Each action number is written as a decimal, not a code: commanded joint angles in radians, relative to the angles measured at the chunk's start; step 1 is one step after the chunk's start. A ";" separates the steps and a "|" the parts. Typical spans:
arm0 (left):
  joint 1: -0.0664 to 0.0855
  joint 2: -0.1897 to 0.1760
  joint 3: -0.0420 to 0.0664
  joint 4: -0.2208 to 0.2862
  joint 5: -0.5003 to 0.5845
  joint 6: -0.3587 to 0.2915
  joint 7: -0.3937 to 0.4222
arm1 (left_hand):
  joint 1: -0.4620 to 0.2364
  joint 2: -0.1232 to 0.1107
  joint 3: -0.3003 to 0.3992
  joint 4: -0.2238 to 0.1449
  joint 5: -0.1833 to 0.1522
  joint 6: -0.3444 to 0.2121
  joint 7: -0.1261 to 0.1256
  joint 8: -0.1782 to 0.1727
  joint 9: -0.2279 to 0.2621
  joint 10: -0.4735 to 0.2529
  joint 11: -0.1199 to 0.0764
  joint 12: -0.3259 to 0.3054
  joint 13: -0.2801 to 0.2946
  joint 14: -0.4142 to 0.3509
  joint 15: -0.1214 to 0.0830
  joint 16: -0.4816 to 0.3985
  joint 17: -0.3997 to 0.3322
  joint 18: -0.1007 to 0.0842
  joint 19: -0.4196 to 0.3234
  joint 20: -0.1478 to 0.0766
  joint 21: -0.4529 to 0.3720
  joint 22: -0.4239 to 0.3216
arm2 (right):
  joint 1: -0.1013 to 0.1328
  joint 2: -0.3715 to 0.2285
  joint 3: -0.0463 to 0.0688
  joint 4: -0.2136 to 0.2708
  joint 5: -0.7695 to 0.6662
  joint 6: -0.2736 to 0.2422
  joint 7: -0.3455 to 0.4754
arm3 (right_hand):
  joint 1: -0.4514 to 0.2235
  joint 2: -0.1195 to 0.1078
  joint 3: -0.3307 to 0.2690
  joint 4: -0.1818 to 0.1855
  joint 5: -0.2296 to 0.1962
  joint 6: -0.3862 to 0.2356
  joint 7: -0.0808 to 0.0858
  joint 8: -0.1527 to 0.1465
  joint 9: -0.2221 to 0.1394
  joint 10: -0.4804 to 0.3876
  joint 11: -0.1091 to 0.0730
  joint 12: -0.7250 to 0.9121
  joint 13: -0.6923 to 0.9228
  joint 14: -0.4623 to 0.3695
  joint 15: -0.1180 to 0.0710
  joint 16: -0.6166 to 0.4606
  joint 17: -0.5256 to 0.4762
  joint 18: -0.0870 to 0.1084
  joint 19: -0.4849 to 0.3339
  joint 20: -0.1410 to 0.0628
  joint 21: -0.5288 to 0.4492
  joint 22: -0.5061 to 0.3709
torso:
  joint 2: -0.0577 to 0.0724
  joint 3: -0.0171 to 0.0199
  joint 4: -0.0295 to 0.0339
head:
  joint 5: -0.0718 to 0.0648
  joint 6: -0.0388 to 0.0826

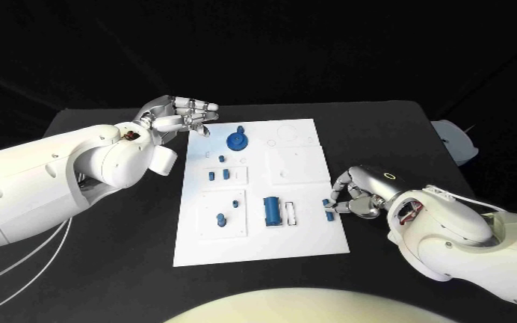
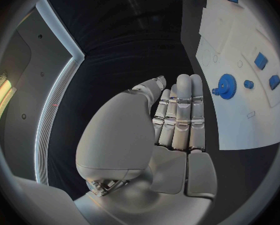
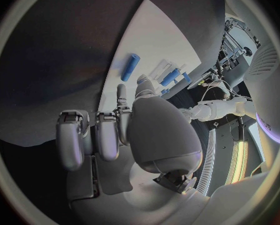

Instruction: Assemble the parts on the task board

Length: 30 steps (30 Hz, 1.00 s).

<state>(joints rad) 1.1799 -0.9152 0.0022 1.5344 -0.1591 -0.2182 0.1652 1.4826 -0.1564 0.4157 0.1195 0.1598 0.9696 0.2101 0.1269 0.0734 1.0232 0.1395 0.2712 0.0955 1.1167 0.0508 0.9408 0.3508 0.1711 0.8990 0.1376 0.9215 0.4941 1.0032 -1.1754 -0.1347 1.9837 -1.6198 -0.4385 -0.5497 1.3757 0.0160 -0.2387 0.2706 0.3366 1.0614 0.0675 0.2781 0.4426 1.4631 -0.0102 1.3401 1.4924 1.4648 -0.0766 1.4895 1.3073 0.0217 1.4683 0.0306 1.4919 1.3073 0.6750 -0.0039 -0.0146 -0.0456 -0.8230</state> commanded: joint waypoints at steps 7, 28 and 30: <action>0.000 -0.001 0.001 0.004 0.003 0.014 0.005 | 0.002 0.008 -0.002 -0.006 0.001 -0.005 0.000 0.006 -0.001 -0.007 -0.003 0.003 -0.001 -0.002 0.001 -0.006 -0.002 0.014 0.002 0.005 -0.005 -0.001 | -0.014 0.021 -0.001 -0.024 -0.021 0.053 -0.013 | -0.010 0.002 -0.002 0.006 0.001 0.011 -0.003 -0.010 -0.003 0.019 -0.001 0.000 -0.071 0.073 0.004 -0.003 0.099 -0.004 0.068 0.008 -0.005 0.240 | 0.000 0.0000 0.0002 | 0.000 -0.003; 0.000 -0.003 0.001 0.004 0.003 0.014 0.003 | 0.000 0.007 -0.003 -0.005 0.001 -0.006 0.000 0.006 -0.001 -0.008 -0.003 0.004 -0.002 -0.002 0.002 -0.006 -0.002 0.014 0.002 0.005 -0.005 -0.001 | -0.040 0.049 -0.002 -0.049 -0.064 0.122 -0.022 | 0.075 0.045 0.050 -0.032 -0.024 0.058 -0.026 -0.018 -0.010 0.020 -0.021 -0.001 -0.070 0.074 -0.014 -0.001 0.104 -0.004 0.070 -0.006 -0.002 0.241 | 0.000 0.0004 -0.0003 | 0.004 -0.008; 0.000 -0.003 0.000 0.004 0.003 0.014 0.003 | 0.000 0.007 -0.003 -0.005 0.001 -0.006 0.000 0.006 -0.001 -0.008 -0.003 0.004 -0.002 -0.002 0.002 -0.006 -0.002 0.014 0.002 0.005 -0.005 -0.001 | -0.042 0.054 -0.002 -0.051 -0.075 0.126 -0.023 | 0.110 0.062 0.084 -0.049 -0.091 0.058 -0.029 -0.024 -0.013 0.019 -0.024 -0.003 -0.071 0.074 -0.016 -0.001 0.104 -0.004 0.070 -0.009 -0.001 0.241 | 0.000 0.0002 0.0002 | 0.003 -0.008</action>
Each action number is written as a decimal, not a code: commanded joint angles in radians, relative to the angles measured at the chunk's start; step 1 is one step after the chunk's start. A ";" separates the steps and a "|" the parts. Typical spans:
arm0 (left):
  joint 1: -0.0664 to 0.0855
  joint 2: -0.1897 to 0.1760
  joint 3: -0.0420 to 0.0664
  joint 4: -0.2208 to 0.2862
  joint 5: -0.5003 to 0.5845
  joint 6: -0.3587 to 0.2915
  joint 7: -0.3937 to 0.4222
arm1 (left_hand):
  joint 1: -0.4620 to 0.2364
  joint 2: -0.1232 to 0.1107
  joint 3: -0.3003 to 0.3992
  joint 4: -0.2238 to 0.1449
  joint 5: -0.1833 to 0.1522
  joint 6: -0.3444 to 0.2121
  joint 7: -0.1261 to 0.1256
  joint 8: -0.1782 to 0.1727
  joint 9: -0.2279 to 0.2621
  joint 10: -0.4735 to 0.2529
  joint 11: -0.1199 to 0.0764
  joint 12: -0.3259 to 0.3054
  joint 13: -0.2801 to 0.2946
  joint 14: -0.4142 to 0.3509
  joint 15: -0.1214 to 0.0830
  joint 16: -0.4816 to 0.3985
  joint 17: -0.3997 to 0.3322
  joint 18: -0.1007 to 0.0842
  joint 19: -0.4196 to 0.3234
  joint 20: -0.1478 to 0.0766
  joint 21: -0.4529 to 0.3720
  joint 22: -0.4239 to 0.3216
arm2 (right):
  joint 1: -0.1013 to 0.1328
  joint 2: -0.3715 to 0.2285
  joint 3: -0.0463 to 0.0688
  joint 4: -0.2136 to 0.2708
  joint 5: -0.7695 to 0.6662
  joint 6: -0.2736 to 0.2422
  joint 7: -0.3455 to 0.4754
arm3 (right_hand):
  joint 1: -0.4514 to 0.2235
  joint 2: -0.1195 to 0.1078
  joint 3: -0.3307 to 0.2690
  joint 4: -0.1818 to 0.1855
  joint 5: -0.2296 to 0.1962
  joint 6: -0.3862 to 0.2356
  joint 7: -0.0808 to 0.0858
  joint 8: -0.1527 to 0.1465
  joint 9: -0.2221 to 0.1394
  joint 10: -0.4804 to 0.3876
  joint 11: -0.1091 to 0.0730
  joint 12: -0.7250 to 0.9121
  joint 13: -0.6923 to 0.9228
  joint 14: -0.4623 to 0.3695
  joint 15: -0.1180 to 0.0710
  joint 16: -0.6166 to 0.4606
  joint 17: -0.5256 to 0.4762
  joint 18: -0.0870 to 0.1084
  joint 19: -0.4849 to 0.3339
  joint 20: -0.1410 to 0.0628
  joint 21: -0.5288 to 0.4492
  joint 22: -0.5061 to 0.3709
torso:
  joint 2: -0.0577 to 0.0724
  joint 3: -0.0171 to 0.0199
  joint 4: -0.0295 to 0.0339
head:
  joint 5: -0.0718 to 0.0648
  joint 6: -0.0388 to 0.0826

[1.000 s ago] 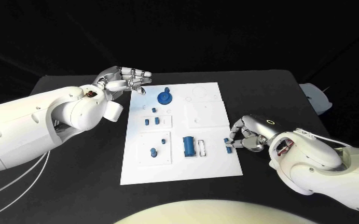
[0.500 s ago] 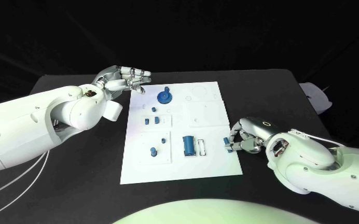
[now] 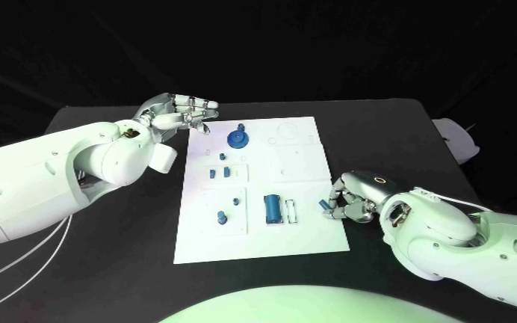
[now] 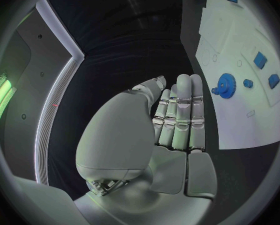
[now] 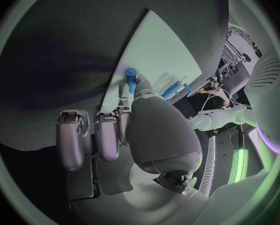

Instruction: Assemble the parts on the task board

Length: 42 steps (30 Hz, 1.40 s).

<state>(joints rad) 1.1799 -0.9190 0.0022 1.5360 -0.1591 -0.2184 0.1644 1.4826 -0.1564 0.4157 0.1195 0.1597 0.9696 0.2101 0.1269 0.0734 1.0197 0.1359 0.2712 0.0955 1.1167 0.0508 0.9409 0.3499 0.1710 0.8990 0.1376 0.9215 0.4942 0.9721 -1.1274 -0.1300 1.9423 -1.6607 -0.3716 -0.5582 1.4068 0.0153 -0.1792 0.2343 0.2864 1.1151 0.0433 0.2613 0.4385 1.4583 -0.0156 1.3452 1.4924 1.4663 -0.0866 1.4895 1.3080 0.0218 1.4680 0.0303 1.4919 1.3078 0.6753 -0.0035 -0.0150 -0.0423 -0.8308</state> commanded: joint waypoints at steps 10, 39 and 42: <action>0.000 0.000 0.000 0.002 0.003 0.015 0.003 | -0.001 0.007 -0.003 -0.006 0.001 -0.006 0.000 0.006 -0.001 -0.005 0.001 0.004 -0.002 -0.002 0.002 -0.006 -0.001 0.014 0.002 0.005 -0.005 -0.001 | -0.015 0.021 -0.007 -0.003 -0.066 0.043 -0.023 | 0.122 0.063 0.138 -0.047 -0.039 0.005 -0.004 -0.020 -0.011 0.024 -0.020 -0.013 -0.073 0.075 -0.008 0.003 0.112 -0.006 0.074 -0.012 0.008 0.243 | -0.001 -0.0002 0.0001 | 0.000 -0.001; 0.000 -0.002 0.000 0.005 0.000 0.020 -0.003 | 0.000 0.008 -0.002 -0.006 0.001 -0.007 0.000 0.006 -0.001 -0.007 0.001 0.005 -0.002 -0.002 0.002 -0.006 -0.001 0.014 0.003 0.005 -0.005 -0.002 | 0.000 0.080 -0.004 0.072 0.155 -0.144 -0.029 | -0.017 -0.042 0.392 -0.001 -0.026 0.019 -0.002 -0.035 -0.001 0.033 -0.017 -0.006 -0.065 0.077 -0.005 0.009 0.124 -0.013 0.087 -0.009 0.040 0.252 | 0.000 -0.0019 0.0020 | -0.002 0.005; 0.000 -0.002 0.000 0.005 -0.002 0.020 -0.004 | 0.000 0.008 -0.002 -0.006 0.001 -0.007 0.000 0.006 -0.001 -0.007 0.001 0.005 -0.002 -0.002 0.002 -0.006 -0.001 0.014 0.003 0.005 -0.005 -0.002 | -0.002 0.096 -0.004 0.064 0.187 -0.124 -0.029 | -0.039 -0.048 0.409 0.006 -0.021 0.022 -0.002 -0.035 0.001 0.035 -0.017 -0.003 -0.062 0.078 -0.005 0.011 0.127 -0.013 0.087 -0.009 0.040 0.252 | 0.001 -0.0012 0.0013 | -0.001 0.003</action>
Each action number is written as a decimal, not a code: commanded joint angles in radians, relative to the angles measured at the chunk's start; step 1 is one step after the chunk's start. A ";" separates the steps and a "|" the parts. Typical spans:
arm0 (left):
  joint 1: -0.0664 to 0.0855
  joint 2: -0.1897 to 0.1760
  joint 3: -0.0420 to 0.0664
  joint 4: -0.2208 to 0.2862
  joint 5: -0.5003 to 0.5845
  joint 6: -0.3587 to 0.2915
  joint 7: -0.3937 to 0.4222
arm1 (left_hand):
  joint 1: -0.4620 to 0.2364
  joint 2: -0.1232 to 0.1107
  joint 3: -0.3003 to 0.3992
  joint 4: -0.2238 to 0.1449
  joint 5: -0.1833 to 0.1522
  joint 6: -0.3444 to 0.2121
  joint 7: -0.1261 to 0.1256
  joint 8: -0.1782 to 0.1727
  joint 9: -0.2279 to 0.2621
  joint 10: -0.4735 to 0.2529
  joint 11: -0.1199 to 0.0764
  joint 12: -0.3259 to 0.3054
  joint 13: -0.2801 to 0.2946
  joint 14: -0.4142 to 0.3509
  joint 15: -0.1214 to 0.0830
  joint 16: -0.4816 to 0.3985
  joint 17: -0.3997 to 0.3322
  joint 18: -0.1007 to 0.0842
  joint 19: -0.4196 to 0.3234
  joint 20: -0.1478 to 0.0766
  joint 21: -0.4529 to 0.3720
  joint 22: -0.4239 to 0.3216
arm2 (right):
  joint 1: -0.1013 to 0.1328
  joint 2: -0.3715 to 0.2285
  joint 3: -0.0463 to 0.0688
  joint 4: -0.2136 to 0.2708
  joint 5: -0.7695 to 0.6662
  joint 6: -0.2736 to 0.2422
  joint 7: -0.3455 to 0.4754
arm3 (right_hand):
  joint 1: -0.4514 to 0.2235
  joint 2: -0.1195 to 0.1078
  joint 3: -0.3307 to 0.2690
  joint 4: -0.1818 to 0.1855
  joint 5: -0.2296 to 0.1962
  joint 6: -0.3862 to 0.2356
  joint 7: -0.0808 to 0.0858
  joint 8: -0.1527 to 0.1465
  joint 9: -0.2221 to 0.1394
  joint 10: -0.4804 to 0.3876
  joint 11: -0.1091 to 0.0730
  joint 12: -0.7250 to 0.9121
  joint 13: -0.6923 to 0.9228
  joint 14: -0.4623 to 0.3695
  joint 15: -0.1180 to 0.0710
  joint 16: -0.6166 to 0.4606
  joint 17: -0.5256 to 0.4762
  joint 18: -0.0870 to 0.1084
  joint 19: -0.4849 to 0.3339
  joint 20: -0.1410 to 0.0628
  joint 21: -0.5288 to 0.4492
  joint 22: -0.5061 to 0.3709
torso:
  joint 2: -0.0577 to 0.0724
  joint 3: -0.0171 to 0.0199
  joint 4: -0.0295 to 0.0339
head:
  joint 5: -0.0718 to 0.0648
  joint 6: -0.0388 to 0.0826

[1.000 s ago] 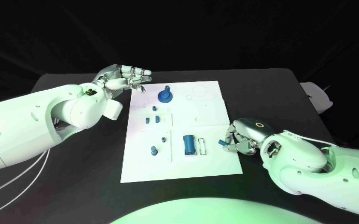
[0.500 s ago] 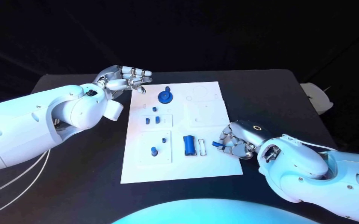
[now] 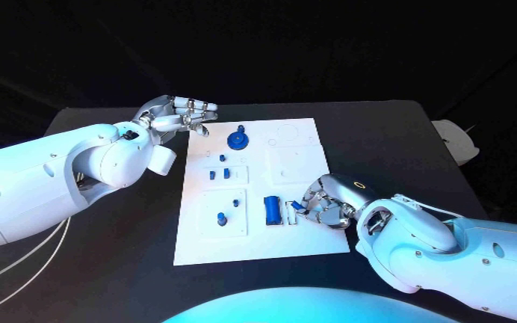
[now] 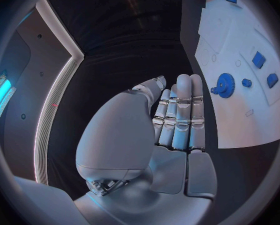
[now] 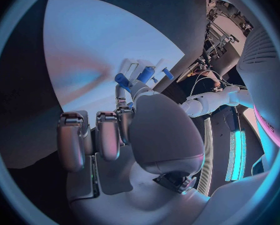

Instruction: Assemble the parts on the task board

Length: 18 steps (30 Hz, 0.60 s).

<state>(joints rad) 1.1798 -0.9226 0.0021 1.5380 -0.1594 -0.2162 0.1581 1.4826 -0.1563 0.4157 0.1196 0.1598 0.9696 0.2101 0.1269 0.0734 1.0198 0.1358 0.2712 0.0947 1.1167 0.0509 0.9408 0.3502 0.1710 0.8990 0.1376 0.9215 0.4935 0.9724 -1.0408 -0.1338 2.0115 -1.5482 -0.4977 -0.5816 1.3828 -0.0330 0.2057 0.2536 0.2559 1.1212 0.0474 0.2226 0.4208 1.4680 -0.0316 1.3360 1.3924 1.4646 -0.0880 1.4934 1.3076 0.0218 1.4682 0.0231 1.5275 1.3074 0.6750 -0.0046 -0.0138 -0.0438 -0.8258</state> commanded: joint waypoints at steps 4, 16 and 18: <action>0.000 0.001 0.001 0.004 -0.002 0.019 0.002 | 0.000 0.008 -0.002 -0.006 0.001 -0.007 0.000 0.006 -0.001 -0.007 0.001 0.005 -0.001 -0.002 0.002 -0.006 -0.001 0.014 0.003 0.005 -0.005 -0.001 | -0.005 0.023 0.000 -0.015 0.090 0.022 -0.006 | -0.040 -0.012 0.033 -0.007 0.011 0.019 -0.006 0.004 0.021 0.027 -0.001 0.008 0.039 0.080 -0.003 0.008 0.130 -0.013 0.087 -0.002 0.005 0.252 | 0.000 0.0009 -0.0004 | 0.001 -0.003; 0.000 0.002 0.001 0.003 -0.002 0.025 0.002 | 0.000 0.008 -0.002 -0.007 0.001 -0.008 0.001 0.006 -0.001 -0.008 0.001 0.005 -0.001 -0.002 0.002 -0.006 -0.002 0.014 0.003 0.005 -0.005 -0.001 | -0.006 0.057 0.000 -0.040 0.103 0.040 -0.007 | -0.155 -0.044 -0.010 0.031 0.094 0.044 -0.011 0.016 0.033 0.032 -0.003 0.014 0.043 0.081 -0.005 0.010 0.134 -0.014 0.088 -0.002 0.007 0.253 | 0.001 0.0010 -0.0007 | 0.003 -0.003; 0.000 0.002 0.001 0.001 -0.002 0.024 0.002 | 0.000 0.008 -0.002 -0.007 0.001 -0.008 0.001 0.006 -0.001 -0.008 0.001 0.005 -0.001 -0.002 0.002 -0.006 -0.002 0.014 0.003 0.005 -0.005 -0.001 | -0.007 0.060 0.000 -0.048 0.104 0.039 -0.008 | -0.164 -0.041 -0.015 0.032 0.100 0.049 -0.013 0.020 0.037 0.033 -0.005 0.016 0.045 0.081 -0.006 0.010 0.133 -0.014 0.088 -0.003 0.007 0.253 | 0.000 0.0009 -0.0011 | 0.003 -0.004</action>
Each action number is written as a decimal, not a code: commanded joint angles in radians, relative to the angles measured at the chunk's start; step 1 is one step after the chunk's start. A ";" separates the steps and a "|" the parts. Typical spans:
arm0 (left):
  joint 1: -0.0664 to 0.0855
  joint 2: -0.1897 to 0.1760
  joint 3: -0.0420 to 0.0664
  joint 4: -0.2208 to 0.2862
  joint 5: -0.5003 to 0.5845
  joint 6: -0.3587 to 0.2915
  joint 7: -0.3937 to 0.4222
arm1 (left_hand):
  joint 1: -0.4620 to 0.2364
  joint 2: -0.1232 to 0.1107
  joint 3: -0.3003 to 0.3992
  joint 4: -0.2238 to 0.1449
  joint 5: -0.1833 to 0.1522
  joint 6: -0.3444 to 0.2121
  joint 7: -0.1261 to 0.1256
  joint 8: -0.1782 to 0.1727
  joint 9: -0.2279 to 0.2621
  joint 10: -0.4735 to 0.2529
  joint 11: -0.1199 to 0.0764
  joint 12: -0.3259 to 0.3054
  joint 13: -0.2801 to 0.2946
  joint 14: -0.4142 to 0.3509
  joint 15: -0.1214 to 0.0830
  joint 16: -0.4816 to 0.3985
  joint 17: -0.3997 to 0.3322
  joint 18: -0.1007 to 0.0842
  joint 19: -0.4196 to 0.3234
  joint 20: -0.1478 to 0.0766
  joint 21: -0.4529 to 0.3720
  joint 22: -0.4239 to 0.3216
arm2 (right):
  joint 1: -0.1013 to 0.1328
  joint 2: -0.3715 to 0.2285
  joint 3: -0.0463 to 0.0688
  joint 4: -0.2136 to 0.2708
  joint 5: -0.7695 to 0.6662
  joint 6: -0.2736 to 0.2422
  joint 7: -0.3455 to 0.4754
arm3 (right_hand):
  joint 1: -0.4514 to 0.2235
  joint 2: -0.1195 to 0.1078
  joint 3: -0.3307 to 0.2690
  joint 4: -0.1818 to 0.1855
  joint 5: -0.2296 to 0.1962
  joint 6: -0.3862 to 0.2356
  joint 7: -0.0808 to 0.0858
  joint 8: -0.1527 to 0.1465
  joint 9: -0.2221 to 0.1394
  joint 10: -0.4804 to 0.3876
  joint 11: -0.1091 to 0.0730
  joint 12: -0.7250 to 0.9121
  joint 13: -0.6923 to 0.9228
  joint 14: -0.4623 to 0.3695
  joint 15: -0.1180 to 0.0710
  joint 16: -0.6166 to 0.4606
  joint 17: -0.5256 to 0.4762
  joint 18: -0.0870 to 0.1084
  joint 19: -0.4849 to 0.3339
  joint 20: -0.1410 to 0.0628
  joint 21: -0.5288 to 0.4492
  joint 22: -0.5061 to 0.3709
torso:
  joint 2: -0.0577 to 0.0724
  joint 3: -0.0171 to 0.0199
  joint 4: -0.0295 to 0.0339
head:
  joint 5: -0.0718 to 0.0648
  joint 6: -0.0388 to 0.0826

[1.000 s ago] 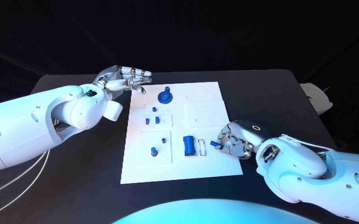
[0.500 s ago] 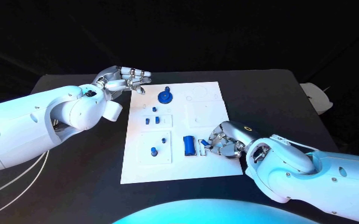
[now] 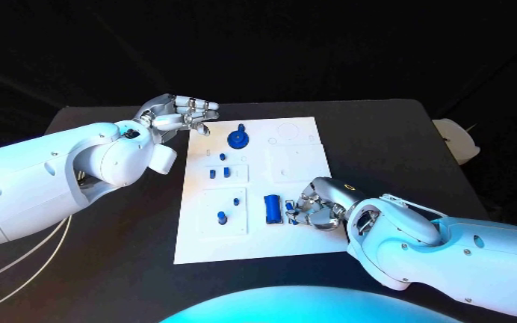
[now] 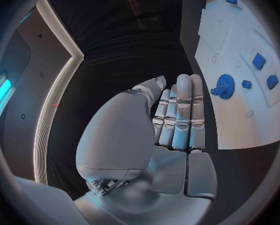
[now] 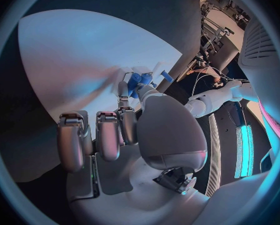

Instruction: Assemble the parts on the task board

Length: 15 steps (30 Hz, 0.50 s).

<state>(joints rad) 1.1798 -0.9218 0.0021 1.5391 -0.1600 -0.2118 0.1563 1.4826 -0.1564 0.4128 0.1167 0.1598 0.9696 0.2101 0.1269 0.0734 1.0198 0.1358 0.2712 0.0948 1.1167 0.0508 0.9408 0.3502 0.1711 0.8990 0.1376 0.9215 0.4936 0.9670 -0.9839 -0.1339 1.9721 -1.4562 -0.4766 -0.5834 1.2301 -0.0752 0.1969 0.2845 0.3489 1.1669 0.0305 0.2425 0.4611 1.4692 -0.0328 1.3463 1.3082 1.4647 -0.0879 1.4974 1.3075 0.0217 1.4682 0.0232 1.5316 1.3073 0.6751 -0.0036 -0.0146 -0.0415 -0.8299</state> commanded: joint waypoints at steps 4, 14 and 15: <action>0.000 0.000 0.001 -0.001 -0.002 0.021 0.004 | 0.000 0.008 0.001 -0.004 0.001 -0.008 0.001 0.006 -0.001 -0.008 0.001 0.005 -0.001 -0.002 0.002 -0.006 -0.002 0.014 0.003 0.005 -0.005 -0.001 | -0.001 0.008 0.000 -0.020 0.007 0.019 -0.008 | -0.025 0.004 -0.020 -0.001 0.036 0.007 0.000 0.007 0.003 0.032 -0.007 0.007 0.130 0.080 -0.009 0.006 0.134 -0.013 0.088 -0.005 0.002 0.253 | 0.001 0.0004 0.0008 | 0.004 -0.003; 0.000 0.001 0.001 -0.003 -0.002 0.026 0.004 | -0.001 0.009 0.001 -0.004 0.001 -0.009 0.001 0.006 -0.001 -0.009 0.002 0.006 -0.001 -0.002 0.002 -0.006 -0.002 0.014 0.003 0.005 -0.005 -0.001 | -0.001 0.019 0.000 -0.036 -0.004 0.025 -0.010 | -0.032 0.005 -0.030 -0.002 0.048 0.011 -0.002 0.013 0.008 0.033 -0.009 0.011 0.132 0.080 -0.010 0.006 0.134 -0.013 0.087 -0.007 0.001 0.252 | 0.000 -0.0004 0.0001 | 0.007 -0.002; 0.000 0.001 0.001 -0.003 -0.002 0.026 0.004 | -0.001 0.009 0.001 -0.004 0.001 -0.009 0.001 0.006 -0.001 -0.009 0.002 0.006 -0.001 -0.002 0.002 -0.006 -0.002 0.014 0.003 0.005 -0.005 -0.001 | -0.001 0.019 0.000 -0.037 -0.005 0.025 -0.010 | -0.032 0.005 -0.030 -0.002 0.049 0.011 -0.002 0.014 0.008 0.033 -0.009 0.010 0.132 0.080 -0.010 0.006 0.134 -0.013 0.087 -0.007 0.001 0.252 | 0.000 -0.0003 0.0005 | 0.007 -0.002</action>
<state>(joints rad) 1.1798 -0.9222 0.0021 1.5353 -0.1601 -0.2060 0.1560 1.4826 -0.1564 0.4129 0.1168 0.1598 0.9695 0.2101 0.1269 0.0734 1.0159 0.1397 0.2711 0.0949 1.1167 0.0509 0.9408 0.3493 0.1712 0.8990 0.1376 0.9215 0.4936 0.9671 -0.9665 -0.1336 1.9364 -1.4517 -0.4683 -0.5877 1.2081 -0.0738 0.1738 0.2830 0.3932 1.1745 0.0226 0.2513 0.4688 1.4657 -0.0364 1.3503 1.3087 1.4684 -0.0916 1.4974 1.3074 0.0218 1.4682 0.0232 1.5315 1.3080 0.6752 -0.0039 -0.0146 -0.0337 -0.8333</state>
